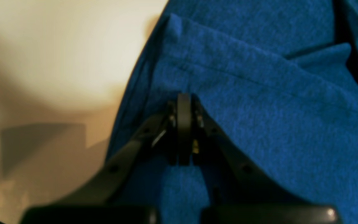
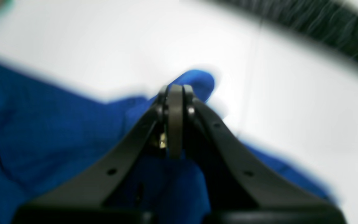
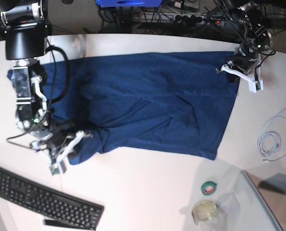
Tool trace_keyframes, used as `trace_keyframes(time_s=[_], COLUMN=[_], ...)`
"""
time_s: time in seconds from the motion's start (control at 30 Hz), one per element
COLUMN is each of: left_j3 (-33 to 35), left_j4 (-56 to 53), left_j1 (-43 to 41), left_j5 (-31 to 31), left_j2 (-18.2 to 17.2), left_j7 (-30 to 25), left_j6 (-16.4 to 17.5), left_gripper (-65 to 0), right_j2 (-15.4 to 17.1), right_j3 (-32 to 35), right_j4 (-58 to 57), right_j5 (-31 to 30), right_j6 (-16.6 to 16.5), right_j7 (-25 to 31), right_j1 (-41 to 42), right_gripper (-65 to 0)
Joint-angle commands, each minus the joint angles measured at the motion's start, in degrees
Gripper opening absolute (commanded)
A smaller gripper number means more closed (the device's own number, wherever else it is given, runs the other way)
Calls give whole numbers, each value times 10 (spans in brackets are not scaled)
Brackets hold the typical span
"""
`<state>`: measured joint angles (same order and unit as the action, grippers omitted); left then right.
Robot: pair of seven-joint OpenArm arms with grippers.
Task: Layout the t-shirt on the table in an organized manner, then fold the t-shirt properly
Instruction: 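Pull the hem with the right gripper toward the keyboard to straighten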
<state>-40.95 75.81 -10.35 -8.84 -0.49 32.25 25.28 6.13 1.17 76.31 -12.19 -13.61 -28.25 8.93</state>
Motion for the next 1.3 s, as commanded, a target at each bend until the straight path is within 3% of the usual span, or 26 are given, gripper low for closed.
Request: trace_keyframes(time_s=[0.0, 0.07, 0.2, 0.43, 0.57, 0.67, 0.8, 0.97, 1.03, 1.07, 1.13, 1.2, 1.23, 1.27], left_j3=[-1, -1, -1, -1, -1, -1, -1, -1, -1, -1, -1, -1, -1, -1], left_j4=[12, 12, 12, 12, 12, 12, 12, 12, 12, 12, 12, 12, 12, 12], left_j1=[1, 1, 1, 1, 0, 0, 0, -2, -2, -2, -2, -2, -2, -3], left_j5=[3, 3, 3, 3, 3, 3, 3, 3, 3, 3, 3, 3, 3, 3], left_j2=[-5, -5, -5, -5, -5, -5, -5, -5, -5, -5, -5, -5, -5, -5], left_j7=[0, 0, 0, 0, 0, 0, 0, 0, 0, 0, 0, 0, 0, 0], left_j6=[-4, -4, -4, -4, -4, -4, -4, -4, -4, -4, -4, -4, -4, -4], left_gripper=[-650, -650, -650, -650, -650, -650, -650, -650, -650, -650, -650, -650, -650, -650], right_j2=[2, 2, 1, 5, 6, 6, 7, 7, 7, 7, 7, 7, 7, 7], right_j3=[4, 10, 12, 8, 8, 8, 12, 13, 13, 13, 10, 9, 9, 9], right_j4=[-8, -35, -40, 44, -60, -193, -331, -402, -414, -422, -428, -424, -423, -422], right_j5=[-4, -4, -9, -7, -6, -6, -6, -6, -6, -6, -6, -8, -8, -9], right_j6=[-1, 2, 0, 3, 4, 6, 67, 73, 74, 74, 74, 74, 74, 74], right_j7=[18, 10, -63, -77, -76, -20, 70, 82, 95, 99, 103, 103, 103, 103], right_j1=[18, 18, 18, 36, 114, 173, 214, 229, 229, 229, 229, 228, 228, 229], right_gripper=[-647, -642, -611, -294, -168, -162, -162, -162, -180, -225, -380, -599, -650, -650])
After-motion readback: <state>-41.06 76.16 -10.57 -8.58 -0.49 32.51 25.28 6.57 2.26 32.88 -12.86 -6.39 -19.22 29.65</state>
